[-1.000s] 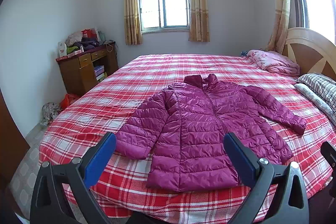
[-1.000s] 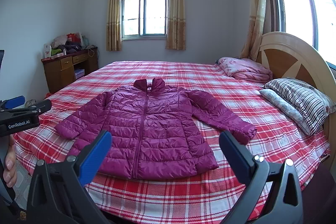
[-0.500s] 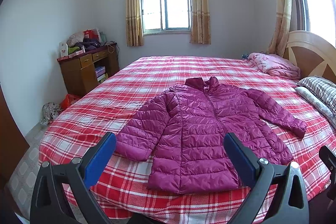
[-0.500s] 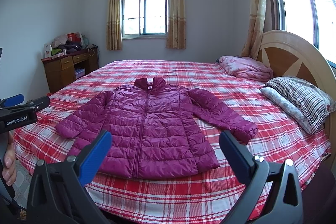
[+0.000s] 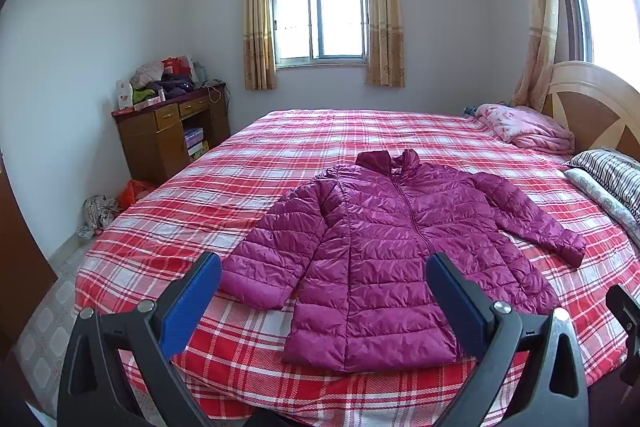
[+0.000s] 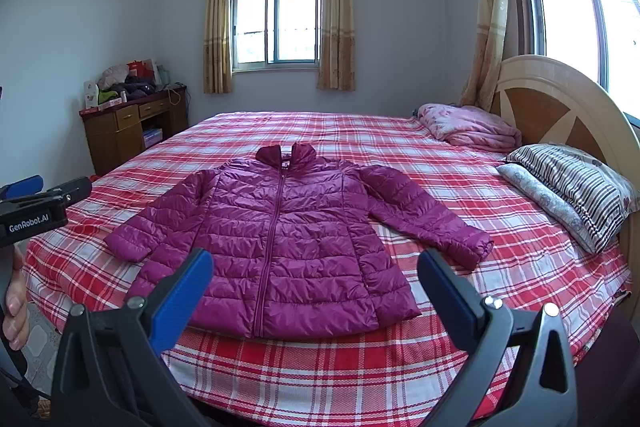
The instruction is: Fold large clothes
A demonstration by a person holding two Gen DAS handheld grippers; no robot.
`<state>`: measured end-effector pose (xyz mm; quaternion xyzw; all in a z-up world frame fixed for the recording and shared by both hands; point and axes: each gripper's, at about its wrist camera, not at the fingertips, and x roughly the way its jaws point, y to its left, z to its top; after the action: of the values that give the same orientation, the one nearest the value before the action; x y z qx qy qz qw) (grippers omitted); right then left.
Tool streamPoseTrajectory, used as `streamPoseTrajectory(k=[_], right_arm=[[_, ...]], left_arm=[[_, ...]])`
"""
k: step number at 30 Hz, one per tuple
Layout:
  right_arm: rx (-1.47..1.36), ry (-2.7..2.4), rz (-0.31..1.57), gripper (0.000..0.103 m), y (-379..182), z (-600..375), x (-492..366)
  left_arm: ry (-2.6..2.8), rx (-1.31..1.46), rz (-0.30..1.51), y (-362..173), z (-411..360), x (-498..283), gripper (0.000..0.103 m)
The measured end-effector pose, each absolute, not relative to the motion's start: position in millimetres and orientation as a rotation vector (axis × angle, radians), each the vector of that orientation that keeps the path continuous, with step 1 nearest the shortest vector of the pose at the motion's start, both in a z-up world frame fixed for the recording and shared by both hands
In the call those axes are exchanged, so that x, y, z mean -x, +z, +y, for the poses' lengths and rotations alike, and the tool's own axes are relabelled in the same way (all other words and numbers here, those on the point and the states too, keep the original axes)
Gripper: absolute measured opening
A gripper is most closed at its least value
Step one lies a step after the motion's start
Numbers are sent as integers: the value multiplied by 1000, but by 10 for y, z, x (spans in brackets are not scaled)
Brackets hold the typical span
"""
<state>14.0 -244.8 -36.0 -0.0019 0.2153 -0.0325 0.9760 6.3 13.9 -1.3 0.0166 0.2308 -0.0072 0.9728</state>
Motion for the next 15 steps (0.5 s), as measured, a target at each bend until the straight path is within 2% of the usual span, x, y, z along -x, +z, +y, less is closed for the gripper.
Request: streamPoseTrajectory(k=[15], right_arm=[[0,-61,447,103,-385,-2453,-155]], left_arm=[[-10,-35,466,-28,165,-75,102]])
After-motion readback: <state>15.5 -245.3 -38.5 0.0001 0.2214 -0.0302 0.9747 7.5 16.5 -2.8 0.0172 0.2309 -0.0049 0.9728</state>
